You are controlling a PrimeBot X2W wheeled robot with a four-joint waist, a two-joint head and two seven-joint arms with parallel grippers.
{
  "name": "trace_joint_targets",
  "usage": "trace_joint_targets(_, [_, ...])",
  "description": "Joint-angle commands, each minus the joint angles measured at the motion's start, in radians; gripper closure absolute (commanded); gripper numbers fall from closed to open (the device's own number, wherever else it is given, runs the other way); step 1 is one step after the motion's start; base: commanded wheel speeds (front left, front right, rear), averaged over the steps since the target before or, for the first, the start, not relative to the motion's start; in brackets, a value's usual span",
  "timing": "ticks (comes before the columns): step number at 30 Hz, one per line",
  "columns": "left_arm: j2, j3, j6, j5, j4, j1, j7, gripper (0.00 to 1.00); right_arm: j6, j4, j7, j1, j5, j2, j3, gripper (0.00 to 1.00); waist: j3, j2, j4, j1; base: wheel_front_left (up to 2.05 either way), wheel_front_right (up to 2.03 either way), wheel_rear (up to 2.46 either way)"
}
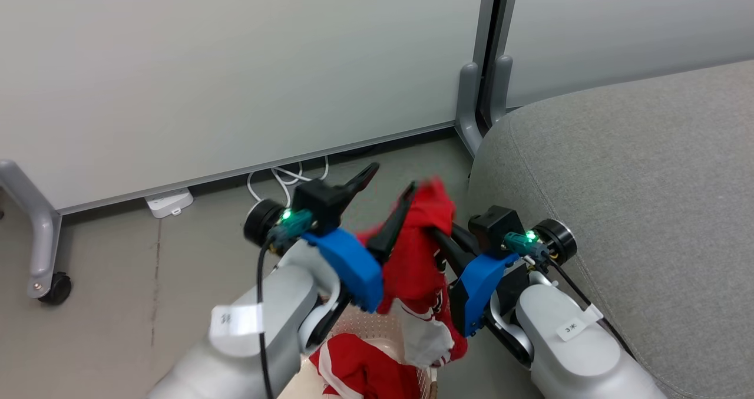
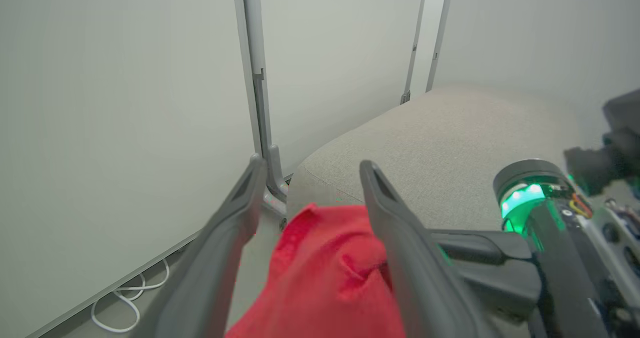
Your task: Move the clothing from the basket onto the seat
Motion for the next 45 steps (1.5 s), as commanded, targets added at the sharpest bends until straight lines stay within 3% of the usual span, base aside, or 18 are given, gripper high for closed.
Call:
trace_joint_targets(1, [0.015, 0.019, 0.007, 0.013, -0.026, 0.031, -0.006, 0.00, 0.000, -0.009, -0.008, -0.014, -0.006, -0.002, -0.008, 1.00, 0.001, 0.0000, 0.000, -0.0001, 0.00, 0.00, 0.00])
trace_joint_targets(6, [0.089, 0.156, 0.033, 0.118, -0.205, 0.203, -0.007, 0.00, 0.000, -0.034, -0.021, -0.004, -0.023, -0.002, -0.040, 1.00, 0.007, 0.0000, 0.000, -0.0001, 0.00, 0.00, 0.00])
trace_joint_targets(12, [0.127, 0.305, 0.010, 0.235, -0.335, 0.414, -0.008, 0.00, 0.000, -0.072, -0.020, 0.011, -0.033, -0.002, -0.062, 1.00, 0.007, 0.0000, -0.002, -0.0001, 0.00, 0.00, 0.00])
trace_joint_targets(24, [0.110, 0.524, -0.042, 0.361, -0.406, 0.649, -0.008, 0.00, 0.000, -0.137, 0.001, 0.050, -0.050, -0.002, -0.101, 1.00, 0.004, 0.0000, 0.003, -0.0001, 0.00, 0.00, 0.00])
trace_joint_targets(36, [0.067, 0.570, -0.061, 0.421, -0.403, 0.681, -0.008, 0.00, 0.000, -0.159, 0.015, 0.072, -0.068, -0.002, -0.127, 1.00, 0.011, 0.0000, -0.012, -0.0001, 0.00, 0.00, 0.00])
trace_joint_targets(45, [0.073, 0.565, -0.062, 0.418, -0.434, 0.683, -0.008, 0.00, 0.000, -0.188, 0.027, 0.070, -0.087, -0.002, -0.137, 1.00, 0.036, 0.0000, -0.142, -0.0001, 0.00, 0.00, 0.00])
